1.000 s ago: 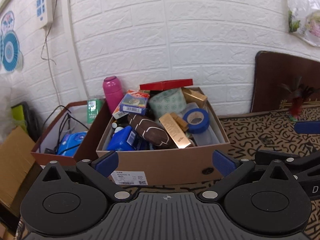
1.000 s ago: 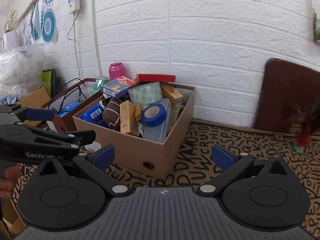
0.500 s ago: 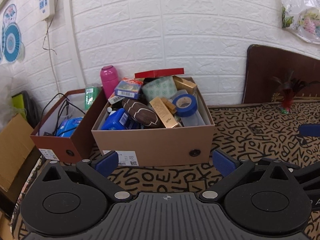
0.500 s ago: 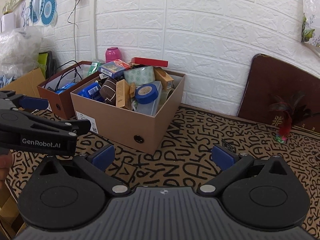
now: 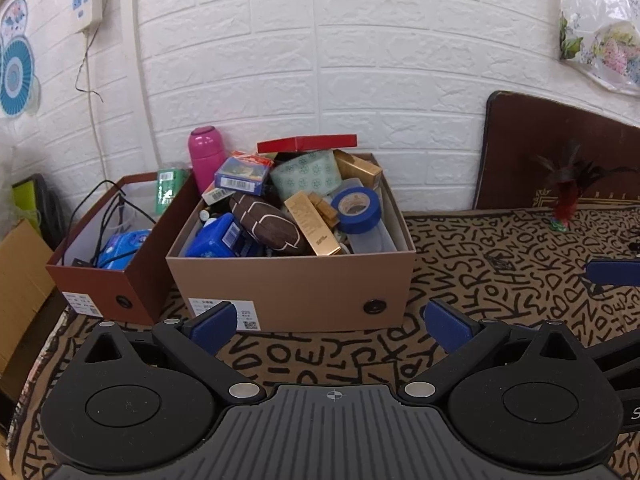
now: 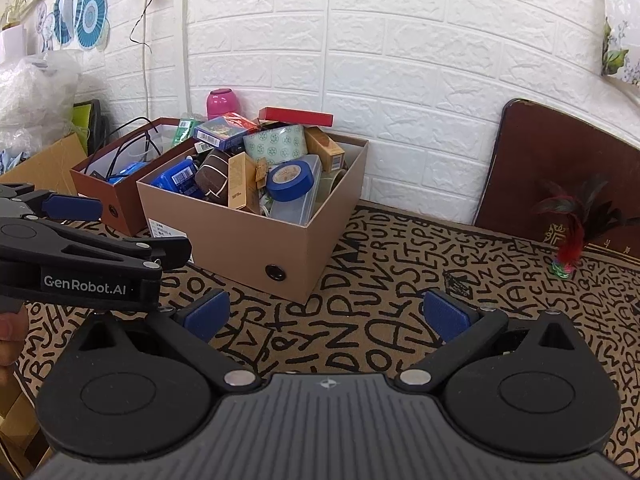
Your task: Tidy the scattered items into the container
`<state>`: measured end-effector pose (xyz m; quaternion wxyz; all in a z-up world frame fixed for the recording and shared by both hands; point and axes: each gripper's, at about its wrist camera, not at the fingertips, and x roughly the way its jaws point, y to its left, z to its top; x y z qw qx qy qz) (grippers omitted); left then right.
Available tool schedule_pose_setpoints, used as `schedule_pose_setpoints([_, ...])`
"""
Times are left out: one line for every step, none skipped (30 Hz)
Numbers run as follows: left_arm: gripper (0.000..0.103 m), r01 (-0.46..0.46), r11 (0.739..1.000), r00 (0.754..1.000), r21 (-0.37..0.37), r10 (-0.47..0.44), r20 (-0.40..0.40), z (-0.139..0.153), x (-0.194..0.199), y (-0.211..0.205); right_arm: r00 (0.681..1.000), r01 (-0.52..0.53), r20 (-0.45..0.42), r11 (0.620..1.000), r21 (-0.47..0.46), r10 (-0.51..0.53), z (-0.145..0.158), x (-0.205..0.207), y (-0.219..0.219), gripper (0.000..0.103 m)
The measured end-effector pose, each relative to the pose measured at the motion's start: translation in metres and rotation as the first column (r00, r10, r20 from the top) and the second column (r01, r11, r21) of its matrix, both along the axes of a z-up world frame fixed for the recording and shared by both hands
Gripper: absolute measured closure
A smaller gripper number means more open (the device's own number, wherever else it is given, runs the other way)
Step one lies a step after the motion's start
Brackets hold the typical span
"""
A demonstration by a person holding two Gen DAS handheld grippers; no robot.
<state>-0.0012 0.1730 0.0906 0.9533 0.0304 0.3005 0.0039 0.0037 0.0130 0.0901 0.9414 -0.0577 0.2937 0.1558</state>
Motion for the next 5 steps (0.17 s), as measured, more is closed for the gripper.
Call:
schedule_pose_setpoints([0.0, 0.0, 1.0, 1.0, 0.002, 0.0, 0.0, -0.0001, 0.0002, -0.0005, 1.0, 0.0, 0.0, 1.0, 0.0, 0.0, -0.0001, 0.0003, 0.0001, 0.001])
schedule_pose_setpoints([0.0, 0.001, 1.0, 1.0, 0.005, -0.001, 0.001, -0.0001, 0.0003, -0.0008, 1.0, 0.001, -0.001, 1.0, 0.0, -0.001, -0.0002, 0.0005, 0.0, 0.001])
schedule_pose_setpoints([0.0, 0.001, 1.0, 1.0, 0.005, -0.001, 0.001, -0.0001, 0.0003, -0.0013, 1.0, 0.002, -0.002, 1.0, 0.0, -0.002, -0.0002, 0.0005, -0.0001, 0.001])
schedule_pose_setpoints([0.0, 0.0, 1.0, 1.0, 0.004, 0.0, 0.001, -0.0001, 0.0001, -0.0017, 1.0, 0.001, -0.003, 1.0, 0.0, -0.001, -0.0005, 0.001, -0.0003, 0.001])
schedule_pose_setpoints([0.0, 0.002, 1.0, 1.0, 0.003, -0.002, 0.002, -0.0001, 0.0, -0.0019, 1.0, 0.002, -0.004, 1.0, 0.001, -0.002, -0.0008, 0.0011, -0.0005, 0.001])
